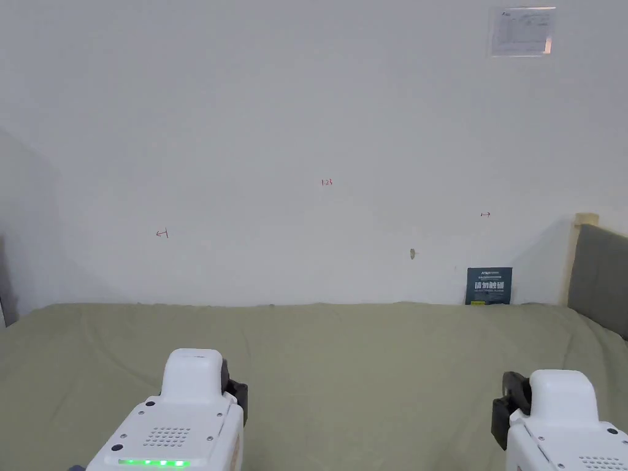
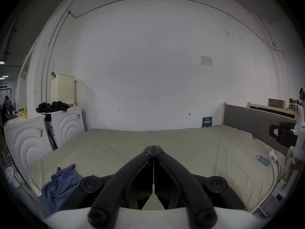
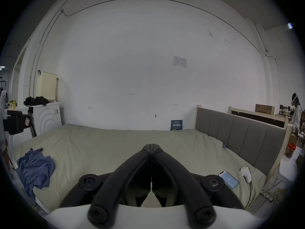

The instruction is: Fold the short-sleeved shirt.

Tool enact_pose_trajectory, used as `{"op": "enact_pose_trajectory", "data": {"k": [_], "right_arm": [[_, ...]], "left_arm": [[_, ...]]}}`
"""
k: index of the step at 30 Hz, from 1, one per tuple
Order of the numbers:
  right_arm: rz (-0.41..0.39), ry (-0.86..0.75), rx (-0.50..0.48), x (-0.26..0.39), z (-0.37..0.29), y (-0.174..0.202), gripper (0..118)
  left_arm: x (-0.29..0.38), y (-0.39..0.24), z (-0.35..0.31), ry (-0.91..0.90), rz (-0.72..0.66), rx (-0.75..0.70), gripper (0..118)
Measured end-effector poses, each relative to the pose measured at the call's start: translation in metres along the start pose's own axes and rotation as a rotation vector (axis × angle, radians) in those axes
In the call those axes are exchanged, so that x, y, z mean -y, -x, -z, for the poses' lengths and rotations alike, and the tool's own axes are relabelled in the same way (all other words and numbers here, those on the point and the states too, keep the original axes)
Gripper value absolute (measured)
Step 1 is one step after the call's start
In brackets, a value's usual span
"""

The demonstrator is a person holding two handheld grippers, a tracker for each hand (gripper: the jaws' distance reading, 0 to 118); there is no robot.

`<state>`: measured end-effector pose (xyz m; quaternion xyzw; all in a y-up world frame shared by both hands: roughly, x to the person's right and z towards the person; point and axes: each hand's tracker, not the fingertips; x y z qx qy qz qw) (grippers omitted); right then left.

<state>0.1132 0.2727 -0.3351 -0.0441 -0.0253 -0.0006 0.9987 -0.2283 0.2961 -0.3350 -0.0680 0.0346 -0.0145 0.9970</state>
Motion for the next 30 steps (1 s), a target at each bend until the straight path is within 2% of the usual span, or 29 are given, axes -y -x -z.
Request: {"op": "enact_pose_trajectory", "data": {"k": [3,10,18,23,27,30], "right_arm": [[0.018,0.015,-0.002,-0.003,-0.001,-0.002,1],[-0.039,0.047,-0.003,-0.001,0.003,0.005,1],[-0.068,0.08,-0.034,0.006,0.01,0.018,1],[-0.038,0.102,-0.144,0.007,0.021,0.053,1],[-0.075,0.095,-0.271,0.009,0.027,0.108,1],[-0.062,0.101,-0.366,0.013,0.03,0.147,1]], "left_arm": [[0.0,0.003,0.001,0.013,-0.019,0.011,0],[-0.001,0.003,0.003,0.009,-0.017,0.002,0],[0.004,0.019,0.005,0.039,-0.013,-0.014,0],[0.006,0.054,-0.007,0.04,-0.023,-0.095,0],[0.011,0.102,-0.032,0.062,-0.06,-0.203,0],[0.018,0.139,-0.056,0.078,-0.065,-0.316,0]]}}
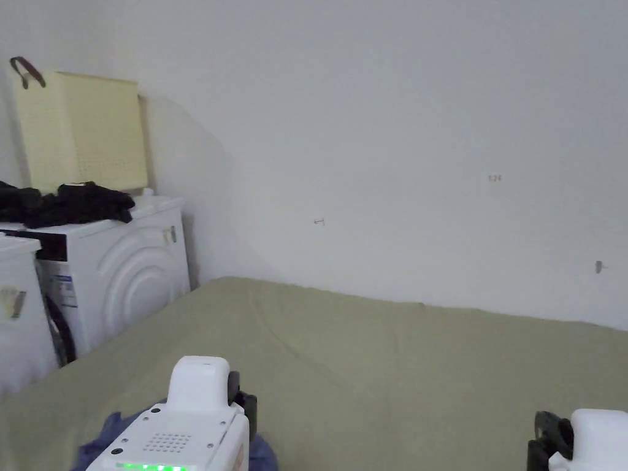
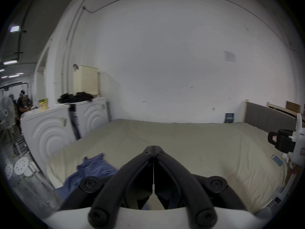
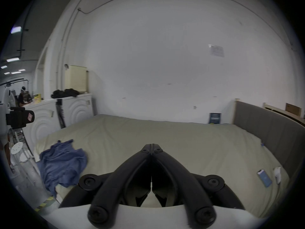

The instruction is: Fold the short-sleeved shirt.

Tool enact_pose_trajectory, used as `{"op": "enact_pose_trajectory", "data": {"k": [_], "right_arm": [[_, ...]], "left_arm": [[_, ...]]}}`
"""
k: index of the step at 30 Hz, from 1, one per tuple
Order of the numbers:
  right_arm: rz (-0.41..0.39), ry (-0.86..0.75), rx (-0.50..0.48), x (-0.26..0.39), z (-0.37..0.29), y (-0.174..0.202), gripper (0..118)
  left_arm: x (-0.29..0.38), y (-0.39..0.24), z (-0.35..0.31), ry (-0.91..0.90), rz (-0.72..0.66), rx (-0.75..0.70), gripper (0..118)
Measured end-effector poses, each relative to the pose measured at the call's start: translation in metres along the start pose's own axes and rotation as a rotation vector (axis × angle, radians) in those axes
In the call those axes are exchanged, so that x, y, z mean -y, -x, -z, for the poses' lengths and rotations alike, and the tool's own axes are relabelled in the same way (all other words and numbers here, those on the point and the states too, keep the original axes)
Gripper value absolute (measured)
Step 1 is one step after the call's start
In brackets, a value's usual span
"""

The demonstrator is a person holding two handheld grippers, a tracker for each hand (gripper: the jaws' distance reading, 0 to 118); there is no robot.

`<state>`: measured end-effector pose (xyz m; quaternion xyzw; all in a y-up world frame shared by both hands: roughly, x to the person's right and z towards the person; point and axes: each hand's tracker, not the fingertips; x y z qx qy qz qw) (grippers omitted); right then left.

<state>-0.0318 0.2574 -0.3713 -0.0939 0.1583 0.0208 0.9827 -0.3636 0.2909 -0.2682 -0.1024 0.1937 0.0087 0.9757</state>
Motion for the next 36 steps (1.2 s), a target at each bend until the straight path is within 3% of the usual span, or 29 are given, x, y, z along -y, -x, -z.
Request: {"op": "enact_pose_trajectory", "data": {"k": [7,13,26,36], "right_arm": [[-0.023,0.012,-0.156,0.002,0.027,0.064,1],[-0.047,0.018,-0.216,0.005,0.032,0.091,1],[-0.062,0.042,-0.214,0.013,0.037,0.09,1],[-0.101,0.107,-0.203,0.035,0.041,0.091,1]], "left_arm": [[0.009,0.082,-0.035,0.023,-0.04,-0.21,0],[0.017,0.113,-0.054,0.037,-0.056,-0.282,0],[0.036,0.119,-0.033,0.092,-0.05,-0.268,0],[0.076,0.133,0.071,0.319,-0.097,-0.167,0]]}}
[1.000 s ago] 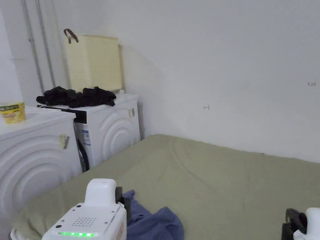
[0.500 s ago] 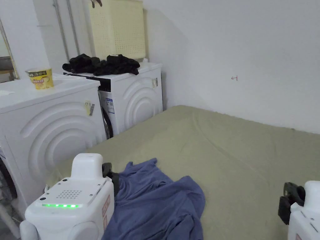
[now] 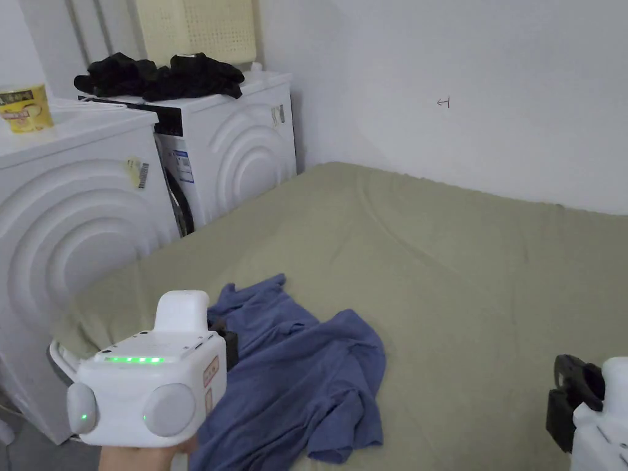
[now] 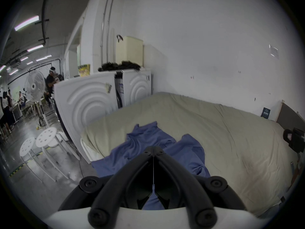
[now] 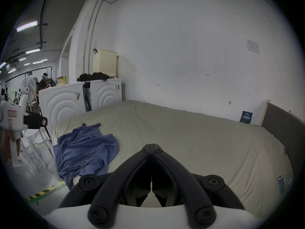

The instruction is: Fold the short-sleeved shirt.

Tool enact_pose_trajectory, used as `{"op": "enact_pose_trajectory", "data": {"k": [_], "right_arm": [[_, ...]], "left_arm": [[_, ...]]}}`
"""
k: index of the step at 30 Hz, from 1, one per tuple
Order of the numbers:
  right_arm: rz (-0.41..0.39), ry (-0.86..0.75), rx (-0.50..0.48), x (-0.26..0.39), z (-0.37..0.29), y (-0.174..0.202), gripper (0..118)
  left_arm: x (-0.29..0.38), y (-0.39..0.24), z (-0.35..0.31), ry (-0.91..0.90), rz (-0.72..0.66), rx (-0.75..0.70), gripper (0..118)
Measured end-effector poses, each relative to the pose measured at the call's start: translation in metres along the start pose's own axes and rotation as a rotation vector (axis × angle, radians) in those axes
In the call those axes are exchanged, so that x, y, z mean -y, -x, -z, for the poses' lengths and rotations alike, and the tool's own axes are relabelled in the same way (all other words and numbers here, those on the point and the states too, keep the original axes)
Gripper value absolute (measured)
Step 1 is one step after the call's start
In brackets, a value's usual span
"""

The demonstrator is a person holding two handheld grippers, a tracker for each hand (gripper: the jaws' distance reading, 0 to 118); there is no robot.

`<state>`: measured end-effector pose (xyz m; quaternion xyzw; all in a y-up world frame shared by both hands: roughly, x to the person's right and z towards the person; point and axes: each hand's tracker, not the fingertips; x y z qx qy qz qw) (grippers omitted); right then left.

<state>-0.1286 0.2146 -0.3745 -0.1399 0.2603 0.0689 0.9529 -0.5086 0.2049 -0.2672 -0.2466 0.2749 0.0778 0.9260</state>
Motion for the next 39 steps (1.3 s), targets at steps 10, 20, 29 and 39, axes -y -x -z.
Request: {"op": "enact_pose_trajectory", "data": {"k": [10,20,29,39], "right_arm": [[0.012,0.095,0.009,0.028,0.019,0.0,1],[0.024,0.173,0.009,0.054,0.031,-0.003,1],[0.019,0.208,0.001,0.066,0.028,-0.001,1],[0.051,0.205,0.04,0.069,0.006,-0.019,1]], "left_arm": [[0.029,-0.015,0.136,0.348,-0.01,0.127,0],[0.041,-0.016,0.19,0.573,-0.012,0.14,116],[0.052,-0.029,0.199,0.632,0.086,0.106,62],[0.035,-0.028,0.177,0.537,0.094,0.082,0]]}}
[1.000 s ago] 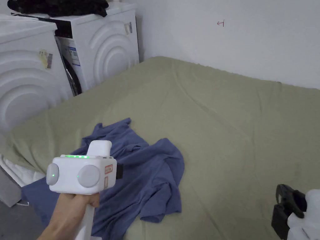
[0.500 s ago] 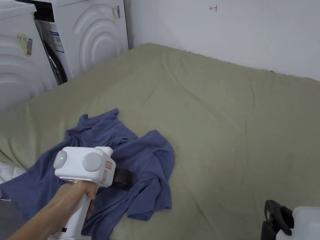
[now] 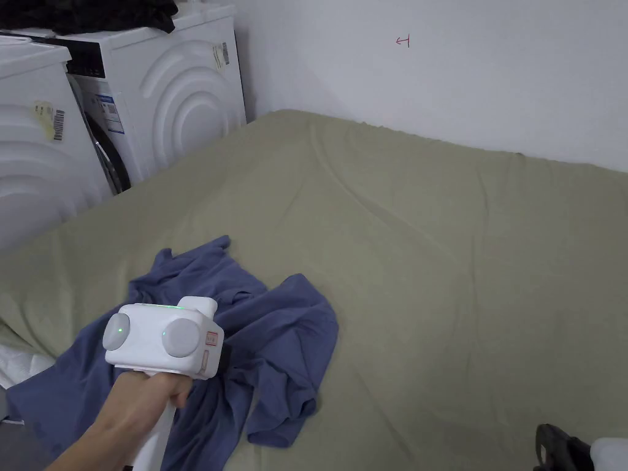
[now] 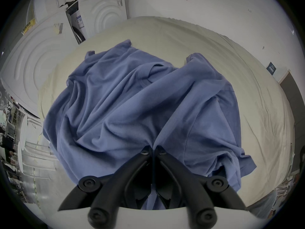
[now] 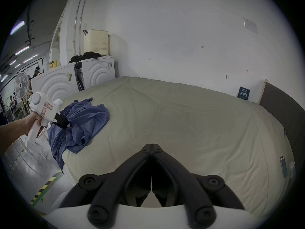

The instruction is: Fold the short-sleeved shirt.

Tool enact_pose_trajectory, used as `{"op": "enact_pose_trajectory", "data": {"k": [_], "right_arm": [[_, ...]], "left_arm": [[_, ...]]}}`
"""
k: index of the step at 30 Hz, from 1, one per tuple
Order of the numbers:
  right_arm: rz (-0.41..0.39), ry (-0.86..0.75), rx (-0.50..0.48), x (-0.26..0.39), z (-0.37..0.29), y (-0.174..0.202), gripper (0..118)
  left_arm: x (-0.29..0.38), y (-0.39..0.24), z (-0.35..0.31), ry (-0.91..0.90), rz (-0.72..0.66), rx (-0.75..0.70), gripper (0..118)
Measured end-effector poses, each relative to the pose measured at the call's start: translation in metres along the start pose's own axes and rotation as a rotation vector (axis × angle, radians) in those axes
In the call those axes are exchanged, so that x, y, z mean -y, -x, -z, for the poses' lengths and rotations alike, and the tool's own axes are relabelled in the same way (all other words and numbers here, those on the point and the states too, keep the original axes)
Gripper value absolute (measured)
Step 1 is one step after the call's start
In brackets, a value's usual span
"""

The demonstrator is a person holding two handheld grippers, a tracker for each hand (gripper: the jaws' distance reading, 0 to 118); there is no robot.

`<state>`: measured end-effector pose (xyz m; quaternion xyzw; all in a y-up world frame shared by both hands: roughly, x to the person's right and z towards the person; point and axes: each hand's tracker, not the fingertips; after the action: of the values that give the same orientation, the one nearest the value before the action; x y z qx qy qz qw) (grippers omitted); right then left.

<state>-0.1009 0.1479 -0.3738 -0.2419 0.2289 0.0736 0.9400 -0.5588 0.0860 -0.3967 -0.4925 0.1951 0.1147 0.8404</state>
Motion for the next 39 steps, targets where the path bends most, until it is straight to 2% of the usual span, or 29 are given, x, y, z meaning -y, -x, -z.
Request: {"op": "enact_pose_trajectory", "data": {"k": [8,17,26,34,39], "right_arm": [[0.028,-0.022,0.049,0.0,-0.023,-0.022,1],[0.104,-0.031,0.155,0.018,-0.063,-0.059,1],[0.206,-0.017,0.292,0.041,-0.098,-0.106,1],[0.281,0.006,0.433,0.066,-0.125,-0.147,1],[0.328,0.039,0.486,0.082,-0.126,-0.171,1]], "left_arm": [[-0.021,-0.015,-0.041,-0.08,-0.012,0.069,0],[-0.074,-0.116,-0.087,-0.198,0.116,0.189,0],[-0.103,-0.302,-0.133,-0.273,0.308,0.432,0],[-0.084,-0.514,-0.132,-0.184,0.502,0.648,0],[-0.047,-0.615,-0.128,-0.135,0.62,0.759,0]]}}
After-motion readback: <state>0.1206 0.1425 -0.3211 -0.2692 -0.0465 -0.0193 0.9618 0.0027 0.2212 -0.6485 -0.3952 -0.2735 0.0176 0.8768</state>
